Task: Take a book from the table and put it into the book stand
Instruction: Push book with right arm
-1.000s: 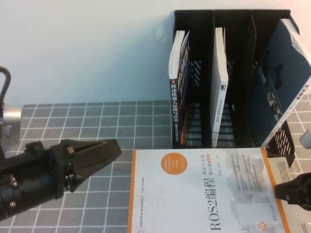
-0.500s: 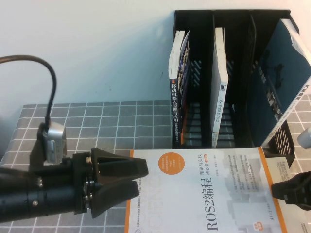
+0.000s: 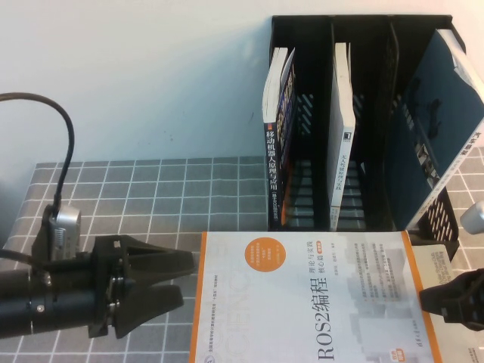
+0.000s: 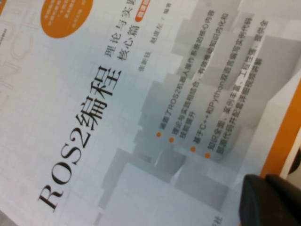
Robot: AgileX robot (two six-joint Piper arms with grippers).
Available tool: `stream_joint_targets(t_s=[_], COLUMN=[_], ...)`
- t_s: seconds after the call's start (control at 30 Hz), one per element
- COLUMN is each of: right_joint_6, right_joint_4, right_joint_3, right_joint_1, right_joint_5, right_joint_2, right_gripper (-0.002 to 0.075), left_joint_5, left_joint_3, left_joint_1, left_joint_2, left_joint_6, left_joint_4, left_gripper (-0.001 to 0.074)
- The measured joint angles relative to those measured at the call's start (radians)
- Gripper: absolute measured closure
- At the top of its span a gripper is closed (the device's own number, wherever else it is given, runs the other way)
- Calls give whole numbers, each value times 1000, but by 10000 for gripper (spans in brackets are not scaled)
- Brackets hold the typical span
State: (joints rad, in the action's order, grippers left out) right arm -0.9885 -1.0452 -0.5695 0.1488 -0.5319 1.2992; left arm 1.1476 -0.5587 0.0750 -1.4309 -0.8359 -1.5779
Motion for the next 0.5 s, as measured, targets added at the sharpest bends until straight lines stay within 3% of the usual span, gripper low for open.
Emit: stream_joint_targets(t_s=[0.5], right_joint_6=[-47], right_joint_4=[-1], right_joint_3=[0], right_joint_1=[2], right_joint_5=[4], right_joint_2=[0], right_gripper=[729], left_joint_5=[-34], left_joint_3=[-101], left_joint_1=[9], left_joint_2=[-250], left_joint_6=[-16], left_joint_4=[69], left_gripper=[221])
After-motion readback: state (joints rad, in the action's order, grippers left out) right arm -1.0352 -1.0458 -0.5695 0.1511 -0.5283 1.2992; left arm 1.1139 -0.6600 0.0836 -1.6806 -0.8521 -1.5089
